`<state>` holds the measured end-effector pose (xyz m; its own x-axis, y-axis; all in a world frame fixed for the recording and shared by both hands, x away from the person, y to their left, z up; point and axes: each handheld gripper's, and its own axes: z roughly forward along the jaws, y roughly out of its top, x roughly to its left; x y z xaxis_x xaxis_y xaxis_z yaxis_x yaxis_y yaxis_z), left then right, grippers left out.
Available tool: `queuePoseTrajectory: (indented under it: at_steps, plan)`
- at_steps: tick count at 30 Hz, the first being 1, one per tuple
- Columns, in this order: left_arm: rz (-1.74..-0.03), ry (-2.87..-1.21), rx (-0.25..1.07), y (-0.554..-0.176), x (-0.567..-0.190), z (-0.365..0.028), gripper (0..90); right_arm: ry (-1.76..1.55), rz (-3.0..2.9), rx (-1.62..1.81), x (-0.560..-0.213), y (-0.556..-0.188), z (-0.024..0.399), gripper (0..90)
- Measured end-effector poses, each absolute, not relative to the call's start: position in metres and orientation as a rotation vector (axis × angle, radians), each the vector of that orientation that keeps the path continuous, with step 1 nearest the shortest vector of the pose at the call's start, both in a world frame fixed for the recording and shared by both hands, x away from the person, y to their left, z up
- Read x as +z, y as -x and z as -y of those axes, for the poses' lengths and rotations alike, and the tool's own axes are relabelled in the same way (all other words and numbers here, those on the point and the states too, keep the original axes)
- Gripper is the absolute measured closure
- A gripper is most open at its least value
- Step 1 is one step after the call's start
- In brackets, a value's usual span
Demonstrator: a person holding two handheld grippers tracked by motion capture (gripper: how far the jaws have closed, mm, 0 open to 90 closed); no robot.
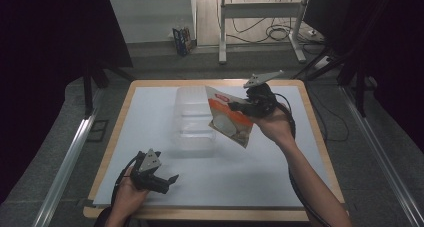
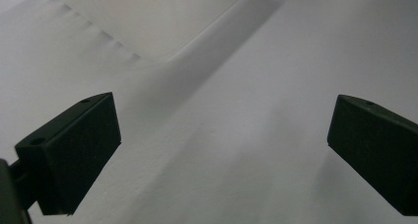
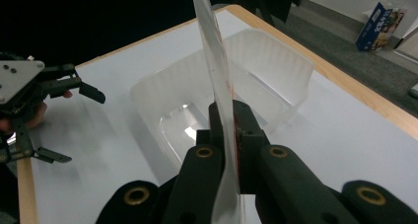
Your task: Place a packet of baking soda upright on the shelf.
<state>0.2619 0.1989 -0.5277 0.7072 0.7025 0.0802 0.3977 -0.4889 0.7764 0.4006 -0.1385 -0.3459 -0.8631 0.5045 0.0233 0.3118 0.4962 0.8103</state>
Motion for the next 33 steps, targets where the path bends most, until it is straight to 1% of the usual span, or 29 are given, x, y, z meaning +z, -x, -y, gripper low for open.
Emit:
queuePoseTrajectory:
  at_steps: [17, 33]
  plan:
    - [-0.836, -2.130, 0.510, -0.262, -0.528, -0.201, 0.0, -0.626, -2.557, 1.346, -0.348, -0.420, 0.083, 88.2]
    - [-0.820, -2.146, 0.515, -0.261, -0.528, -0.200, 0.0, -0.545, -2.596, 1.366, -0.353, -0.426, 0.033, 88.1]
